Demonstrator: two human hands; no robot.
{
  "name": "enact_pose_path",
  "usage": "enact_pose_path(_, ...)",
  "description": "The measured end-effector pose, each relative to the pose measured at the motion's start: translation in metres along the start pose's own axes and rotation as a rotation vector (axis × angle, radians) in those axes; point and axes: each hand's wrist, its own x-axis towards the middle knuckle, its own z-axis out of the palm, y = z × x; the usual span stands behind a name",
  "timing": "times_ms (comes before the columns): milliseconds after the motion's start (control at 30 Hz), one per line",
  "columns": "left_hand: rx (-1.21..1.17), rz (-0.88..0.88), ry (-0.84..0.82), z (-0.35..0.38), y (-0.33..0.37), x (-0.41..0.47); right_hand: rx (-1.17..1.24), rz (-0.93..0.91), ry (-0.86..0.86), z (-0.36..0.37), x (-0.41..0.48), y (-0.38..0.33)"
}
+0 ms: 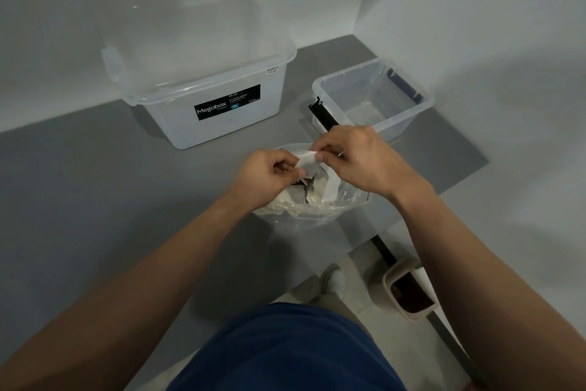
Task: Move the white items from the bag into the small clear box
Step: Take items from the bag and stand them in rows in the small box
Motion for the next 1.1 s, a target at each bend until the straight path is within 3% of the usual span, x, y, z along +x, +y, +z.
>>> enact_pose_path(100, 0.288, 0.096, 0.005, 0.001, -0.001, 0.007, -0.086, 0.031, 0.040, 0.002, -0.004, 0.005)
enact_pose_path(233, 0.973, 0.353, -0.076, 0.021, -0.004, 0.017, -0.189, 0.137, -0.008, 0.010, -0.015, 0.009)
enact_pose_path(367, 1.192, 0.428, -0.114, 0.041, -0.013, 0.026, -0.283, 0.199, -0.058, 0.017, -0.025, 0.012)
enact_pose_path(467, 1.204, 0.476, -0.058, 0.045, -0.024, 0.032, -0.309, 0.208, -0.089, 0.020, -0.029, 0.018)
enact_pose_path(633, 0.814, 0.384, 0.018, 0.033, -0.019, 0.031, -0.258, 0.185, -0.053, 0.016, -0.034, 0.028)
enact_pose_path(800, -0.012, 0.024, 0.162, 0.009, 0.002, 0.019, -0.031, 0.070, -0.039, 0.005, -0.033, 0.035)
enact_pose_path(900, -0.480, -0.119, 0.159, 0.001, 0.017, 0.015, 0.109, 0.046, -0.068, 0.000, -0.029, 0.028)
enact_pose_path(1100, -0.704, -0.022, 0.118, -0.002, 0.045, 0.011, 0.243, 0.042, 0.082, -0.008, -0.022, 0.014)
